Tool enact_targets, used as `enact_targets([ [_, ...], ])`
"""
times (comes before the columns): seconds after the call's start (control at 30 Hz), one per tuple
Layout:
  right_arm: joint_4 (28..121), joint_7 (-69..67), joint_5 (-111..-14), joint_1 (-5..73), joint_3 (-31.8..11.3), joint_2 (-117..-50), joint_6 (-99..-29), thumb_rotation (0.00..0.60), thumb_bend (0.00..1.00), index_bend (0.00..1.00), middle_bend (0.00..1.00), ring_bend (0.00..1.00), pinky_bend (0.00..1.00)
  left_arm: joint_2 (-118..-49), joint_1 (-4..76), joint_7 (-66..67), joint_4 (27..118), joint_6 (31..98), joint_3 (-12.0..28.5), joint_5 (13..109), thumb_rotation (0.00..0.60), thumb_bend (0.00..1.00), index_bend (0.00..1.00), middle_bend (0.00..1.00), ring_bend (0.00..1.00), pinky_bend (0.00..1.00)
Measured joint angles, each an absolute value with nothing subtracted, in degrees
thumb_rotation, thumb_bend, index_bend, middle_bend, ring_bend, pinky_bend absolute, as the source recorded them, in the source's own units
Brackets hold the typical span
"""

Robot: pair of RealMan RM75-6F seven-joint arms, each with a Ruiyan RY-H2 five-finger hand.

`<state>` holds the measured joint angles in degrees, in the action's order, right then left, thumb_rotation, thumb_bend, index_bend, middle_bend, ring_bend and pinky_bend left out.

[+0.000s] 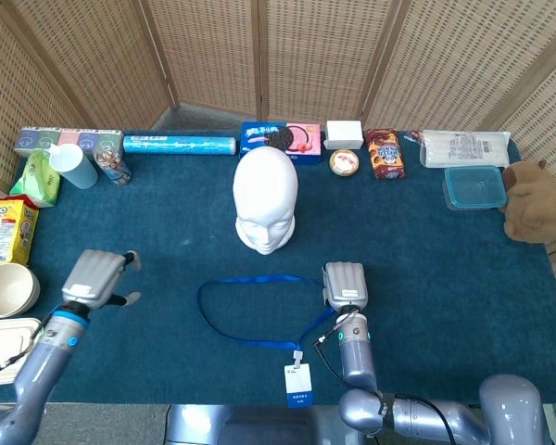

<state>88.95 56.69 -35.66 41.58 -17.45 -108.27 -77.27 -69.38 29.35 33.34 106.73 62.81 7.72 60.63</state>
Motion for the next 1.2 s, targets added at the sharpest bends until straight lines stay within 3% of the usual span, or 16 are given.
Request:
enact_targets([
  [0.13,89.4,56.1,-35.9,41.5,-17.0,-107.9,-76.9,0.600,0.44,0.61,0.99,1.00,1.00,-74.9,32.5,40.2,106.7,63.9,8.6,55.6,0.528,0.23,0.49,1.00,1.00,1.00],
  [0.37,89.9,55.2,-35.8,41.4,-16.8,-107.0,-76.3,0.600,0.44,0.61,0.99,1.00,1.00,-82.3,36.6,47.2,106.4,66.7,9.9,45.9,0.541,0.32,0.50,1.00,1.00,1.00],
  [0.6,90.4,54.5,-35.6,41.3,-16.6,-106.3,-75.9,0.600,0.45,0.61,0.99,1.00,1.00,-87.3,40.5,52.0,104.8,69.4,11.4,38.0,0.545,0.32,0.50,1.00,1.00,1.00],
  [1.2,90.4,53.3,-33.9,41.3,-16.2,-105.1,-75.0,0.600,0.45,0.61,0.99,1.00,1.00,-97.2,45.9,51.5,93.6,68.5,11.1,35.2,0.560,0.32,0.50,1.00,1.00,1.00],
])
